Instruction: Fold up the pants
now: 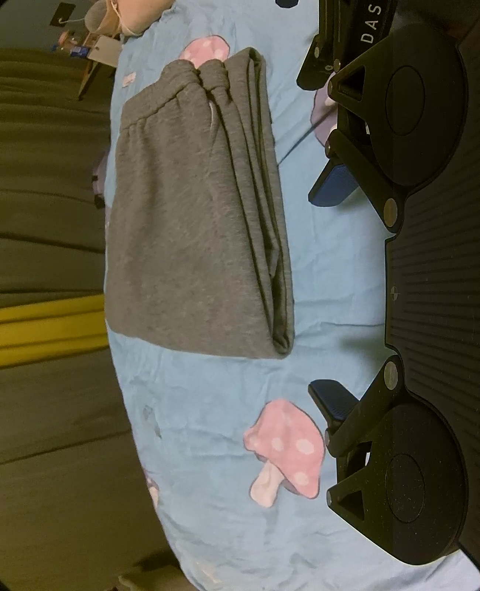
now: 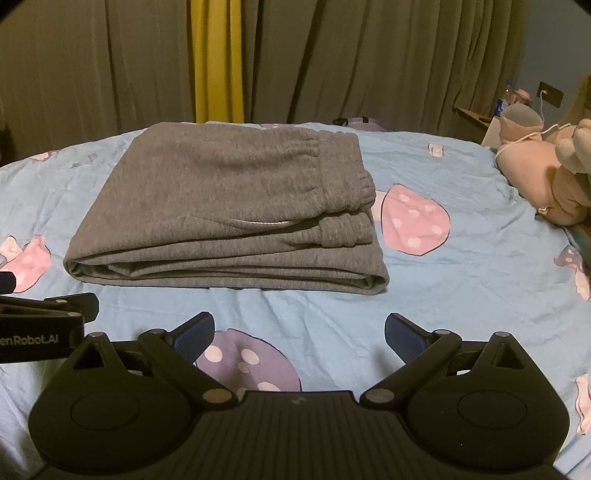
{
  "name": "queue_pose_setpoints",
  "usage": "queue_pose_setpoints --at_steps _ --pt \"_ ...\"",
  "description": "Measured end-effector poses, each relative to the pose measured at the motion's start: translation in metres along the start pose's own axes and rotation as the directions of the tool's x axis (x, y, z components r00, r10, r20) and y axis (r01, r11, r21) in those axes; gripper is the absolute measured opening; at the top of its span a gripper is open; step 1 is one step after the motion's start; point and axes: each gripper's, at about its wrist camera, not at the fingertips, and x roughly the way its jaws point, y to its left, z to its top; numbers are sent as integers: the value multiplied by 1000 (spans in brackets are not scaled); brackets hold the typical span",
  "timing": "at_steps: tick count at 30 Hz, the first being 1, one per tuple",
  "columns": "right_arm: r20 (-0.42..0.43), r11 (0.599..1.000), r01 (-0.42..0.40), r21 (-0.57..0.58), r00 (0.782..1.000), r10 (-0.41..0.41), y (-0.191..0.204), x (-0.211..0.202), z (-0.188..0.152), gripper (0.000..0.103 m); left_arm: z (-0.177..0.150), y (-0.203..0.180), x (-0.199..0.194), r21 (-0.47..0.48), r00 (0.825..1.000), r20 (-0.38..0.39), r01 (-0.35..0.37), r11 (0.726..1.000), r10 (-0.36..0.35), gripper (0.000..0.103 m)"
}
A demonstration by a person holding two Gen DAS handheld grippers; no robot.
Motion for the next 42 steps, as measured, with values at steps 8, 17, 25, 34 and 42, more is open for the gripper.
queue_pose_setpoints --at_steps 8,17,25,34,42 --pt "-4 1000 2 17 1000 -2 -3 -1 -1 99 -1 0 -1 0 1000 1 7 1000 -7 102" --pt "-12 1000 2 26 1000 -2 -4 1 -1 99 -1 -1 -1 5 1000 -1 9 1000 -9 102" --pt "-18 1000 1 28 1000 -1 -4 3 -1 99 -2 -1 -1 10 1000 -6 15 1000 -15 102" --pt "-18 1000 1 27 1000 -1 -4 3 -1 99 -3 -1 1 6 1000 -9 15 1000 -15 102" --pt "-20 1000 1 28 1000 0 -5 3 -3 99 -3 0 1 6 1000 -11 15 1000 -15 102"
